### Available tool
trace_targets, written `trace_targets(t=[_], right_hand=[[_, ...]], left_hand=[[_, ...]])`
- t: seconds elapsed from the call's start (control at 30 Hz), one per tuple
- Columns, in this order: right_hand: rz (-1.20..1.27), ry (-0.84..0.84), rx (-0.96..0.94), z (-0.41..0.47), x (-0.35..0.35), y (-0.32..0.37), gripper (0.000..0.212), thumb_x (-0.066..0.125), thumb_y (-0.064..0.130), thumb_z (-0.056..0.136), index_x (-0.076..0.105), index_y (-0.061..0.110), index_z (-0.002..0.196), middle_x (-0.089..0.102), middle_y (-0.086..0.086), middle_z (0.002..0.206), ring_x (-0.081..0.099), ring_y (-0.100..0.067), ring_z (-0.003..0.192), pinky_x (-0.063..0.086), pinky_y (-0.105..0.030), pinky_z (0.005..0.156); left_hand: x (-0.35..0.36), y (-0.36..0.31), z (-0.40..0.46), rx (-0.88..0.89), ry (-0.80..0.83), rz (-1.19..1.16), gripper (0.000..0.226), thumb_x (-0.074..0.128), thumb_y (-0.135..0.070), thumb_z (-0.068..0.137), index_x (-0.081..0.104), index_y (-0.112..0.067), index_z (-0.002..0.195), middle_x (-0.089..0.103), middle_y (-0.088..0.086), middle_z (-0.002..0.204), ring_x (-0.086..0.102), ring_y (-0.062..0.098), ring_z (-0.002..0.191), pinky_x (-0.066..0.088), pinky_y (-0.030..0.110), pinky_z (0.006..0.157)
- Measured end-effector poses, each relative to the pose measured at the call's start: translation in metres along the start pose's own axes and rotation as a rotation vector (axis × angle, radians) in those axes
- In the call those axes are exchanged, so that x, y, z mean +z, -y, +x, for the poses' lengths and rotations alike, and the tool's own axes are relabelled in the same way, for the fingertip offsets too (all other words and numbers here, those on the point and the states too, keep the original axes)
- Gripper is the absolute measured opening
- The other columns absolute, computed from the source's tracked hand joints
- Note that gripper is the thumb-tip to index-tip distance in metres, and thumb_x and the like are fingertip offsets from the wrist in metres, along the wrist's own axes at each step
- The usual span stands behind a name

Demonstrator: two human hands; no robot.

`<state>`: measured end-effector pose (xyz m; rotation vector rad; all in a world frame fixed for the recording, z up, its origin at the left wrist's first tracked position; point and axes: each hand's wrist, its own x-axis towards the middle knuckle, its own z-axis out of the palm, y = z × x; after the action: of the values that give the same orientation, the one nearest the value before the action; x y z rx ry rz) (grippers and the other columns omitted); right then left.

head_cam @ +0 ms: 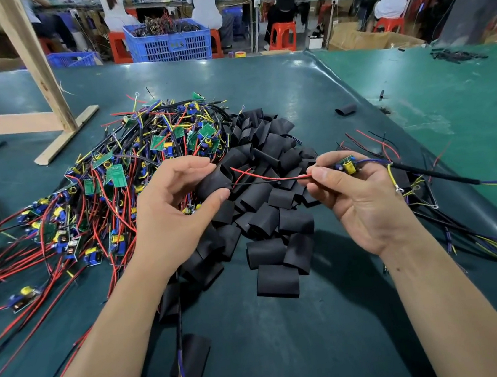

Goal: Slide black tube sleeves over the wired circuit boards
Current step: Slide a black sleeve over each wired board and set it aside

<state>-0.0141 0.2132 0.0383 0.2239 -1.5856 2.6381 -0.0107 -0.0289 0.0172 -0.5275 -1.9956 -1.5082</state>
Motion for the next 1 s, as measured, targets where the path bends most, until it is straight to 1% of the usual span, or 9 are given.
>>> trace_targets(t=[0.07, 0.13, 0.23, 0.37, 0.57, 0.77, 0.9, 1.0], right_hand=[[-0.007, 0.016, 0.007, -0.0002, 0.0004, -0.0007, 0.013, 0.07, -0.001, 0.07, 0.07, 0.008, 0.079, 0.069, -0.01, 0.078, 0.071, -0.022, 0.074, 0.057, -0.023, 0.063], [-0.009, 0.029, 0.014, -0.0006, 0.0011, -0.0015, 0.013, 0.07, -0.001, 0.069, 0.07, 0.007, 0.079, 0.069, -0.01, 0.077, 0.071, -0.022, 0.074, 0.057, -0.023, 0.063], [-0.002, 0.01, 0.0, -0.0005, 0.0007, 0.001, 0.012, 0.069, 0.0, 0.069, 0.068, 0.007, 0.079, 0.068, -0.009, 0.077, 0.071, -0.023, 0.074, 0.056, -0.022, 0.063], [0.029, -0.022, -0.067, 0.0002, -0.0023, 0.0052, 0.014, 0.068, 0.0, 0.071, 0.071, 0.013, 0.074, 0.069, -0.007, 0.075, 0.072, -0.023, 0.073, 0.057, -0.022, 0.066], [-0.02, 0.042, -0.088, -0.0002, -0.0006, 0.0014, 0.014, 0.07, 0.0, 0.072, 0.072, 0.014, 0.074, 0.068, -0.006, 0.078, 0.069, -0.02, 0.075, 0.057, -0.024, 0.068], [-0.042, 0.11, -0.065, -0.0002, -0.0027, -0.0004, 0.013, 0.074, 0.002, 0.071, 0.073, 0.013, 0.078, 0.07, -0.008, 0.078, 0.07, -0.021, 0.076, 0.057, -0.025, 0.068], [-0.056, 0.117, -0.035, -0.0003, -0.0042, -0.0007, 0.015, 0.071, -0.001, 0.073, 0.073, 0.013, 0.078, 0.069, -0.008, 0.077, 0.07, -0.021, 0.074, 0.057, -0.025, 0.066], [-0.066, 0.118, -0.014, -0.0004, -0.0046, -0.0002, 0.014, 0.072, 0.001, 0.071, 0.073, 0.014, 0.077, 0.069, -0.008, 0.076, 0.07, -0.021, 0.072, 0.057, -0.024, 0.065]], left_hand=[[-0.0009, 0.0003, 0.0002, 0.006, 0.008, 0.004, 0.041, 0.081, -0.002, 0.076, 0.06, -0.012, 0.11, 0.07, 0.005, 0.111, 0.067, 0.016, 0.108, 0.051, 0.031, 0.099], [-0.0009, 0.0012, 0.0004, 0.016, 0.031, 0.009, 0.042, 0.081, 0.0, 0.075, 0.06, -0.011, 0.11, 0.07, 0.003, 0.111, 0.067, 0.015, 0.108, 0.051, 0.034, 0.099], [-0.0004, 0.0021, 0.0, 0.02, 0.054, 0.005, 0.044, 0.081, 0.002, 0.074, 0.06, -0.013, 0.11, 0.07, 0.002, 0.11, 0.067, 0.016, 0.107, 0.051, 0.036, 0.1], [-0.0001, 0.0021, -0.0001, 0.024, 0.057, -0.002, 0.043, 0.081, 0.002, 0.074, 0.06, -0.014, 0.109, 0.07, 0.001, 0.109, 0.067, 0.016, 0.106, 0.051, 0.033, 0.099], [-0.0001, 0.0031, 0.0004, 0.029, 0.027, -0.014, 0.043, 0.081, 0.003, 0.074, 0.06, -0.006, 0.11, 0.07, 0.002, 0.109, 0.068, 0.014, 0.106, 0.05, 0.027, 0.097], [-0.001, 0.0033, 0.0006, 0.034, 0.025, -0.006, 0.043, 0.082, 0.002, 0.074, 0.06, -0.007, 0.111, 0.07, 0.002, 0.11, 0.067, 0.016, 0.108, 0.05, 0.031, 0.099], [-0.0009, 0.0025, 0.0008, 0.043, 0.037, -0.006, 0.043, 0.081, 0.003, 0.075, 0.06, -0.007, 0.111, 0.07, 0.003, 0.111, 0.067, 0.016, 0.108, 0.05, 0.03, 0.099], [-0.0014, 0.0021, 0.0007, 0.048, 0.042, 0.006, 0.043, 0.081, 0.002, 0.074, 0.061, -0.007, 0.111, 0.07, 0.003, 0.111, 0.067, 0.015, 0.108, 0.05, 0.031, 0.099]])
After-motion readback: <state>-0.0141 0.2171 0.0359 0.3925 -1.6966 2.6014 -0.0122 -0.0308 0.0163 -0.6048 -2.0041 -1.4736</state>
